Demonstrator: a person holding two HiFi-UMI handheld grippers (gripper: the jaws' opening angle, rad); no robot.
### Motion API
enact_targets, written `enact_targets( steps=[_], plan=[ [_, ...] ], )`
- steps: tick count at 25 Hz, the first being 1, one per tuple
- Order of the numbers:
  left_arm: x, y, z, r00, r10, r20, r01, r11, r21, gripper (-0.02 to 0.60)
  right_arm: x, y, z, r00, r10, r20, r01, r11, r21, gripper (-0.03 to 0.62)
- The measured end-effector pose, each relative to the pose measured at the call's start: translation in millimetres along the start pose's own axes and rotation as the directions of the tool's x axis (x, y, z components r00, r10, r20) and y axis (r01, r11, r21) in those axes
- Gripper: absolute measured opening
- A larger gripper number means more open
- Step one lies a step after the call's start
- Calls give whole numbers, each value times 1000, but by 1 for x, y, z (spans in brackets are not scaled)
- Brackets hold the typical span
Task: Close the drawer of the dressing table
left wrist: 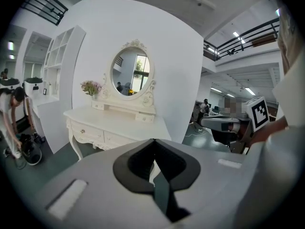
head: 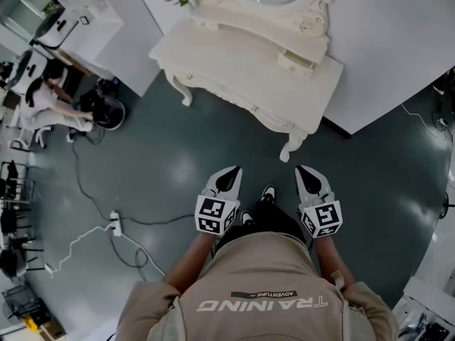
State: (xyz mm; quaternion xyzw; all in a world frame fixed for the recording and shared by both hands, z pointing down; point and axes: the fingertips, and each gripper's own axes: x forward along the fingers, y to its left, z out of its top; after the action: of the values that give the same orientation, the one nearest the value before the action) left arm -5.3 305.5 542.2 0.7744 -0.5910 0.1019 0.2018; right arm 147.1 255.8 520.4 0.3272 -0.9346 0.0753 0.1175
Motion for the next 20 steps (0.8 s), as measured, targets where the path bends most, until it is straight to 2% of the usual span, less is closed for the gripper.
enact_targets(
  steps=[2,6,11,13,16,20],
  plan=[
    [15,4,15,1000,-8,1,8,1000,-3,18,14,-11,4,1000,4,11,-4,1000,-22,2],
    [40,26,45,1000,6,30,-4,997,-82,18,43,-40,13,999,13,40,-12,1000,-4,2],
    [65,40,62,998,59,26,-58,997,-52,18,72,-69,23,997,56,54,-57,998,9,2],
    [77,40,71,997,66,30,-64,997,-44,18,82,-82,25,996,71,56,-74,996,52,2],
    [94,44,79,997,66,35,-63,995,-83,18,99,-102,26,996,65,63,-73,988,133,2],
    [101,49,90,997,72,31,-70,995,-65,18,118,-106,39,995,88,56,-92,992,85,2]
  ],
)
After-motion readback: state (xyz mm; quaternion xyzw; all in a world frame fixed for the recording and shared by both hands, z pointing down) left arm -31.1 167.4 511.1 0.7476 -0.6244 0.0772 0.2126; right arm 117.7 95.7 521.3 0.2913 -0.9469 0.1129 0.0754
